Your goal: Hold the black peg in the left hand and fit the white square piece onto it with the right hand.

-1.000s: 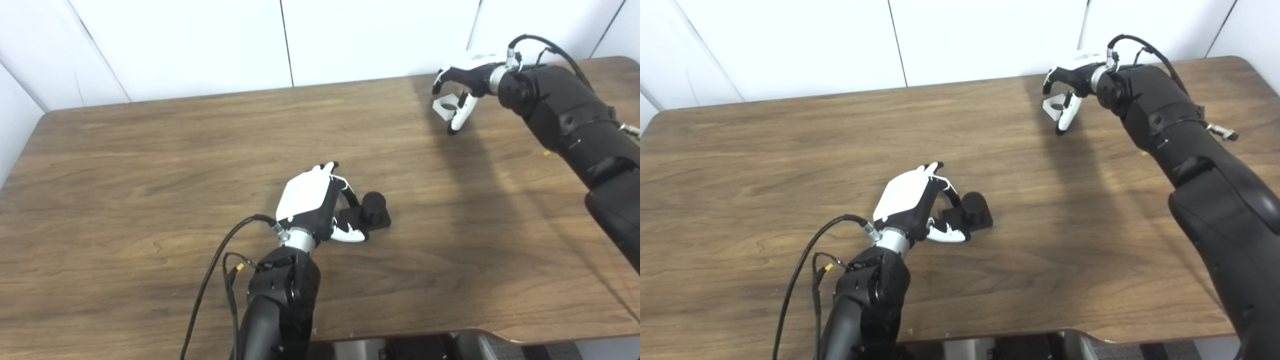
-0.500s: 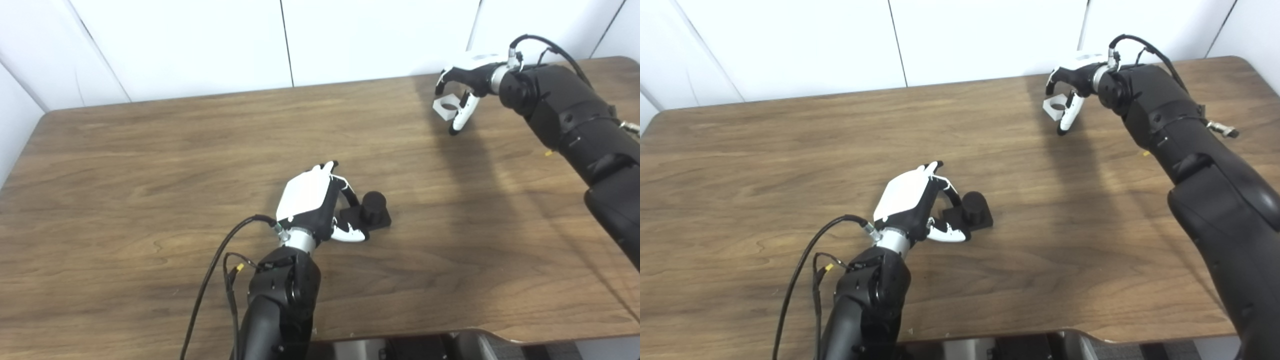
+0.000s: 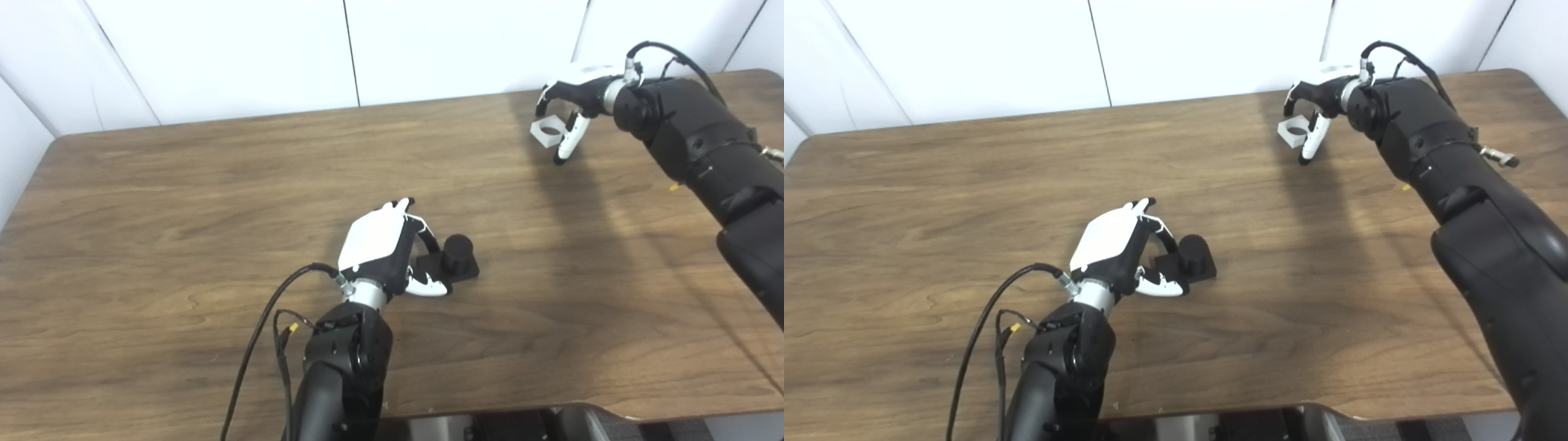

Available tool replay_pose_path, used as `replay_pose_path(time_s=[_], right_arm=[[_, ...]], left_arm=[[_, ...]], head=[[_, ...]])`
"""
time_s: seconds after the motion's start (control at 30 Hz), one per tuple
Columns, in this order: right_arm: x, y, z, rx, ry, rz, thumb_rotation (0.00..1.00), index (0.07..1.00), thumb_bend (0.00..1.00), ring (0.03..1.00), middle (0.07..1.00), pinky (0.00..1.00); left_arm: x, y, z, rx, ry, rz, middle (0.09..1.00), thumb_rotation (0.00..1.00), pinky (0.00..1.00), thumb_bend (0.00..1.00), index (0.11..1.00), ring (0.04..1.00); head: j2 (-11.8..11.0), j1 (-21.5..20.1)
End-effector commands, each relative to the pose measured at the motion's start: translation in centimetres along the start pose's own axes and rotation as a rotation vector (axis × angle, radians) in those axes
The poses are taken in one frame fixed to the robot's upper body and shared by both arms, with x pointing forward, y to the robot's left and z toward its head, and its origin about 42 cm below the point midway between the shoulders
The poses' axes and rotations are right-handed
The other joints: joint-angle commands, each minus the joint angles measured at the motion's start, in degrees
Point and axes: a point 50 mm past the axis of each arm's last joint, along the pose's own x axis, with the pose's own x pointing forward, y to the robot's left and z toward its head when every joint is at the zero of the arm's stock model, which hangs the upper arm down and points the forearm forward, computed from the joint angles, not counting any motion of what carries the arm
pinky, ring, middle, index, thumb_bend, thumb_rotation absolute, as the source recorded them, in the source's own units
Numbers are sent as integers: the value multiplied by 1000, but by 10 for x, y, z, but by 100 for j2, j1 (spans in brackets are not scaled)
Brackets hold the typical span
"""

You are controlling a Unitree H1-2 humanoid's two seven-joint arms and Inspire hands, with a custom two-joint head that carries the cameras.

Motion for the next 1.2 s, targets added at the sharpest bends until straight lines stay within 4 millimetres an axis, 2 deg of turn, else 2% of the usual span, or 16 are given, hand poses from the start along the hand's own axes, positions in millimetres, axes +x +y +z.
replay_pose_path(time_s=[0.0, 0.17, 0.6, 0.63, 0.67, 0.73, 1.17], right_arm=[[-6, -44, -10, -28, 11, -96, 194, 764, 834, 1000, 961, 1000], [-6, -42, -12, -33, 15, -97, 192, 736, 836, 1000, 955, 1000], [-8, -39, -13, -28, 1, -110, 161, 589, 837, 1000, 940, 1000], [-8, -40, -14, -27, 0, -111, 153, 541, 685, 1000, 939, 1000], [-8, -40, -14, -27, 0, -112, 149, 512, 591, 1000, 939, 1000], [-8, -40, -15, -27, 0, -112, 147, 495, 536, 1000, 939, 1000], [-10, -37, -19, -46, 2, -121, 145, 489, 526, 1000, 933, 1000]], left_arm=[[3, -6, 5, -10, 14, -18, 987, 46, 1000, 522, 482, 1000], [4, -6, 6, -3, 17, -21, 989, 47, 1000, 523, 482, 1000], [4, -6, 5, -5, 17, -20, 988, 47, 1000, 523, 482, 1000], [4, -6, 5, -6, 17, -19, 988, 47, 1000, 523, 482, 1000], [4, -6, 5, -9, 18, -18, 987, 47, 1000, 523, 482, 1000], [4, -5, 5, -13, 20, -20, 988, 46, 1000, 523, 481, 1000], [4, -6, 5, 0, 18, -18, 988, 47, 1000, 523, 483, 1000]], head=[[3, -3], [1, -15], [-20, -4], [-22, -2], [-18, -1], [-21, -6], [-36, -17]])
